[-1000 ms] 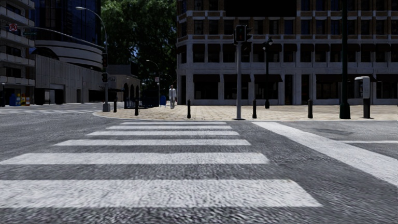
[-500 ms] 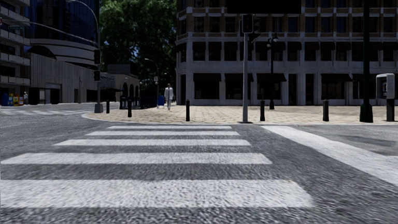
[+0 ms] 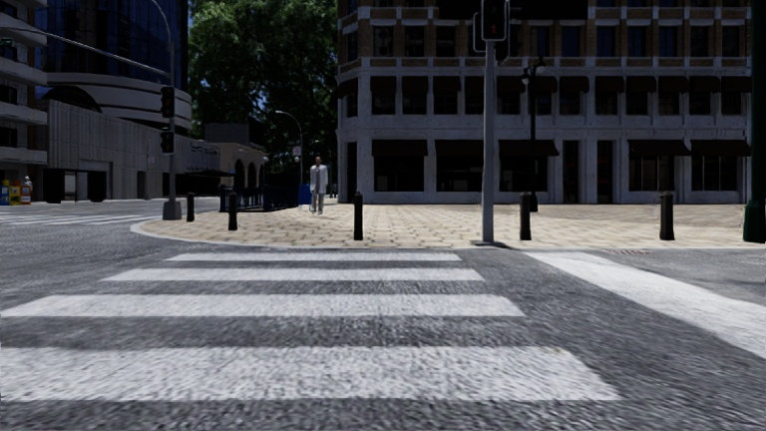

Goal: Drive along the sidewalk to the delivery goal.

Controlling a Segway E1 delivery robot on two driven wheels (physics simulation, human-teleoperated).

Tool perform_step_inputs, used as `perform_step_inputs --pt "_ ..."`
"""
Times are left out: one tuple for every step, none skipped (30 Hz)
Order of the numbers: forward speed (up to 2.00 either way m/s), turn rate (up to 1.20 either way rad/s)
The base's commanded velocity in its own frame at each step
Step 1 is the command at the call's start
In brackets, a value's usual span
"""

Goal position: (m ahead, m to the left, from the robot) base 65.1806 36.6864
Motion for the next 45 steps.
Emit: perform_step_inputs --pt "2.0 0.0" --pt "2.0 0.0" --pt "2.0 0.0" --pt "2.0 0.0" --pt "2.0 0.0" --pt "2.0 0.0" --pt "2.0 0.0" --pt "2.0 0.0" --pt "2.0 0.0" --pt "2.0 0.0" --pt "2.0 0.0" --pt "2.0 0.0" --pt "2.0 0.0" --pt "2.0 0.0" --pt "2.0 0.0" --pt "2.0 0.0" --pt "2.0 0.0" --pt "2.0 0.0" --pt "2.0 0.0" --pt "2.0 0.0" --pt "2.0 0.0" --pt "2.0 0.0" --pt "2.0 0.0" --pt "2.0 0.0" --pt "2.0 0.0" --pt "2.0 0.0" --pt "2.0 0.0" --pt "2.0 0.0" --pt "2.0 -0.11" --pt "2.0 -0.11" --pt "2.0 -0.17" --pt "2.0 -0.18" --pt "2.0 -0.18" --pt "2.0 -0.18" --pt "2.0 -0.18" --pt "2.0 -0.18" --pt "2.0 -0.2" --pt "2.0 -0.24" --pt "2.0 -0.24" --pt "2.0 -0.26" --pt "2.0 -0.26" --pt "2.0 -0.26" --pt "2.0 -0.26" --pt "2.0 -0.26" --pt "2.0 -0.26"
